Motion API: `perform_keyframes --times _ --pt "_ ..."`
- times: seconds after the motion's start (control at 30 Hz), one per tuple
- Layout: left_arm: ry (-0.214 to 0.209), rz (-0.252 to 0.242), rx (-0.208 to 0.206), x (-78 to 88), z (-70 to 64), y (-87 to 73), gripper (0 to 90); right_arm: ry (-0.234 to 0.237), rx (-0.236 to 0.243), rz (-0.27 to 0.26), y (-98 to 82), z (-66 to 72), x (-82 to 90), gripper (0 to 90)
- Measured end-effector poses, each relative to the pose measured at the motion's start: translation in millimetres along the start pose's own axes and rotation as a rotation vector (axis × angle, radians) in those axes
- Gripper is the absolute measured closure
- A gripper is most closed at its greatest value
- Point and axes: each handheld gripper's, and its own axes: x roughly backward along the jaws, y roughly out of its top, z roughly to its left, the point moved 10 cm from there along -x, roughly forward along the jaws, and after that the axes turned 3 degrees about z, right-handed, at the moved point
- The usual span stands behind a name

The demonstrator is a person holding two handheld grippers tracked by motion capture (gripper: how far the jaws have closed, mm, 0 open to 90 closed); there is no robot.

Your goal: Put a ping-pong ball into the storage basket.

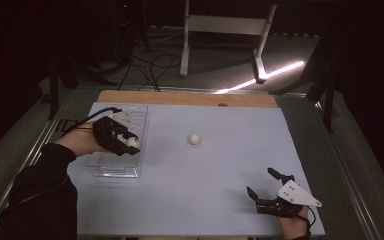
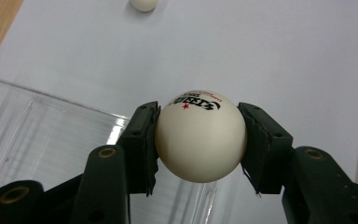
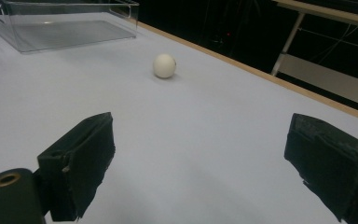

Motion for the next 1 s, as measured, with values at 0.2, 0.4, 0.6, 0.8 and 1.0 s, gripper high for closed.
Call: perform_keyframes --times 0.2,0.4,0.6,0.8,1.0 --pt "0.005 0.004 0.015 -3.3 3.5 -5.6 52.0 0.000 -0.002 -0.003 0.8 0.6 0.2 8.3" --pt "0.004 0.022 0.021 -10.3 5.1 -11.0 52.0 -0.001 -0.003 -0.001 0.9 0.7 0.3 8.3" --pt "-0.001 0.032 0.030 -18.9 7.0 -16.5 52.0 -0.001 -0.003 -0.003 1.0 0.5 0.5 8.3" --pt "-0.007 0.053 0.035 -29.5 9.0 -23.0 52.0 0.000 -0.002 -0.002 0.9 0.7 0.5 8.3" --pt "-0.010 0.065 0.035 -36.5 10.6 -27.0 52.0 -0.001 -0.003 -0.002 0.8 0.1 0.7 8.3"
